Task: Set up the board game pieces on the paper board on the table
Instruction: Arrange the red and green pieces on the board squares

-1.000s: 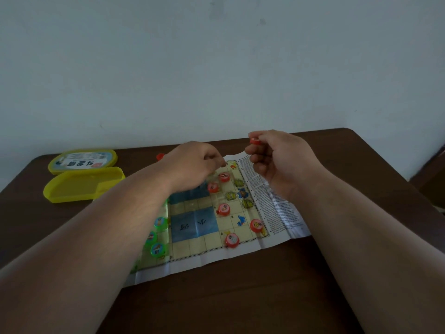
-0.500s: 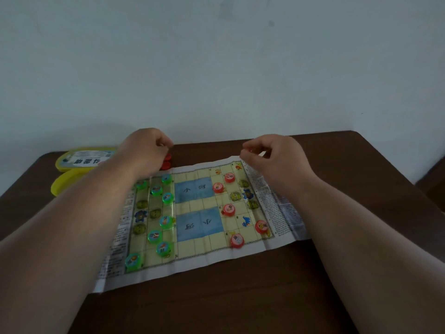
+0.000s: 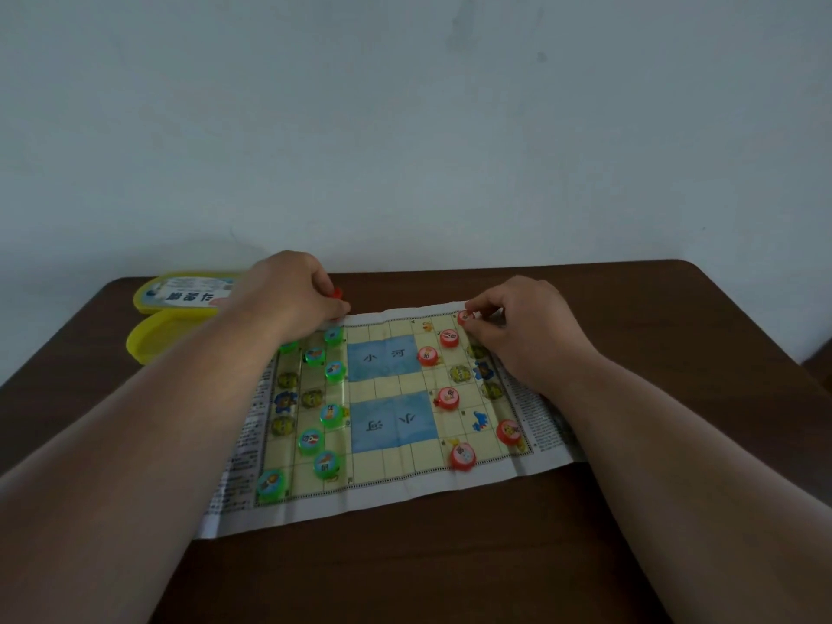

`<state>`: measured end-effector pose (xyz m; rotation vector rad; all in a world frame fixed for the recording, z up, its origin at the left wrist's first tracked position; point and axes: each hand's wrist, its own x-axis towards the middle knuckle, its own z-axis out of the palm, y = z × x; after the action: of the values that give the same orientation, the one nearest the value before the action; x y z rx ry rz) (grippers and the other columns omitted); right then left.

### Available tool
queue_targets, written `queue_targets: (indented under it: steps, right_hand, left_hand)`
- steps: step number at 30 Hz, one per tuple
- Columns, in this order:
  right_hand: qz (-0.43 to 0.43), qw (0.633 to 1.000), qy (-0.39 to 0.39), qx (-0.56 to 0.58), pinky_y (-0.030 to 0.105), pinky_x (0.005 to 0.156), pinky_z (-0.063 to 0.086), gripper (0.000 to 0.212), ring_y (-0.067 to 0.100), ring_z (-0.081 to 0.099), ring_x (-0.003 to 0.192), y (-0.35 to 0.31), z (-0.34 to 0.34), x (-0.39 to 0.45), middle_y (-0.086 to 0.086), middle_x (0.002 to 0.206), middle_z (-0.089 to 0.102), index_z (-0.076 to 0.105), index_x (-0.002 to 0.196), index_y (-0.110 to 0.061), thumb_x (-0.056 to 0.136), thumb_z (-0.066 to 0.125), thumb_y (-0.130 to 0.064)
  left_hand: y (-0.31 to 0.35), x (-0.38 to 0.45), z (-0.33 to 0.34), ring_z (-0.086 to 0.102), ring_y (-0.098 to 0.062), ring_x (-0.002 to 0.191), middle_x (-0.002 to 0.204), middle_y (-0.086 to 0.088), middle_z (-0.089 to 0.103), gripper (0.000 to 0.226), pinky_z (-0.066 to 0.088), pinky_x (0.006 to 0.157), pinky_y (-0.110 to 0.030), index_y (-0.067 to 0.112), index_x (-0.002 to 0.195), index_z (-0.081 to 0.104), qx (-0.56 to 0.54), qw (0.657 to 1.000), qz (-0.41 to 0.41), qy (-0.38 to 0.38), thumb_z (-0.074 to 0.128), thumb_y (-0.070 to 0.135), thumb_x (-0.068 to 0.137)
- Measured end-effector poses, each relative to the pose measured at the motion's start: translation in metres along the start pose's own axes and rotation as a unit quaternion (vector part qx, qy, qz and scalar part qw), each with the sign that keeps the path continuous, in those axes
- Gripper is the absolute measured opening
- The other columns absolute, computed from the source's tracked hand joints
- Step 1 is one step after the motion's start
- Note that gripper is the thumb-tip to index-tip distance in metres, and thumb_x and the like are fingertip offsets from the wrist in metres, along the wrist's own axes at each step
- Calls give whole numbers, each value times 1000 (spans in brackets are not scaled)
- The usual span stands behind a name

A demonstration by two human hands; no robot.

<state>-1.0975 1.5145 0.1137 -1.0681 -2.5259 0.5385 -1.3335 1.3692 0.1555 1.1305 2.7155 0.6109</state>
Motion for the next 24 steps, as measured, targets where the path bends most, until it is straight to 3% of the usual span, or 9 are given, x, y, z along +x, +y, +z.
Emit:
queue_targets:
  steps: [5, 9, 12, 15, 18, 24]
  right_hand:
    - [7, 1000, -2, 3, 46, 96, 57, 34, 15, 62, 112, 2, 1, 1, -12, 112, 73, 75, 126, -35, 97, 69, -50]
    - [9, 1000, 5, 17, 45, 94, 58, 39, 14, 62, 110, 1, 2, 0, -14, 111, 71, 72, 131, -34, 97, 69, -52]
    - [23, 998, 14, 51, 40, 88, 60, 41, 12, 62, 105, -1, 1, 0, -16, 105, 67, 70, 134, -33, 97, 70, -51]
    - [25, 996, 44, 72, 31, 81, 54, 36, 12, 61, 104, 1, -1, -2, -17, 101, 64, 72, 130, -32, 97, 70, -48]
    - [22, 991, 83, 99, 27, 76, 45, 29, 13, 60, 106, 2, -2, -5, -15, 101, 66, 74, 124, -28, 99, 70, -42]
    - [14, 983, 127, 135, 30, 83, 53, 18, 7, 63, 93, 0, -7, -6, -14, 94, 69, 76, 115, -24, 101, 69, -33]
  left_hand:
    - [1, -2, -3, 66, -19, 93, 96, 4, 71, 21, 50, 74, -33, 30, 84, 69, -6, 1000, 1, 2, 87, 40, 82]
    - [6, -8, -10, 70, -15, 87, 91, 6, 73, 17, 48, 66, -27, 30, 92, 72, -92, 994, 49, 16, 86, 26, 83]
    - [18, -18, -12, 76, -16, 85, 88, -1, 80, 15, 57, 76, -30, 23, 98, 78, -223, 971, 74, -48, 82, 15, 86]
    - [27, -26, -12, 76, -19, 87, 99, -12, 82, 16, 57, 76, -29, 9, 106, 78, -373, 914, 59, -146, 73, 1, 92]
    - [29, -30, -10, 75, -20, 88, 107, -18, 80, 18, 57, 76, -29, 1, 111, 75, -444, 871, 45, -207, 67, -2, 96]
    - [27, -27, -5, 77, -21, 93, 108, -17, 81, 20, 59, 81, -29, 0, 112, 76, -440, 870, 54, -215, 69, -5, 93]
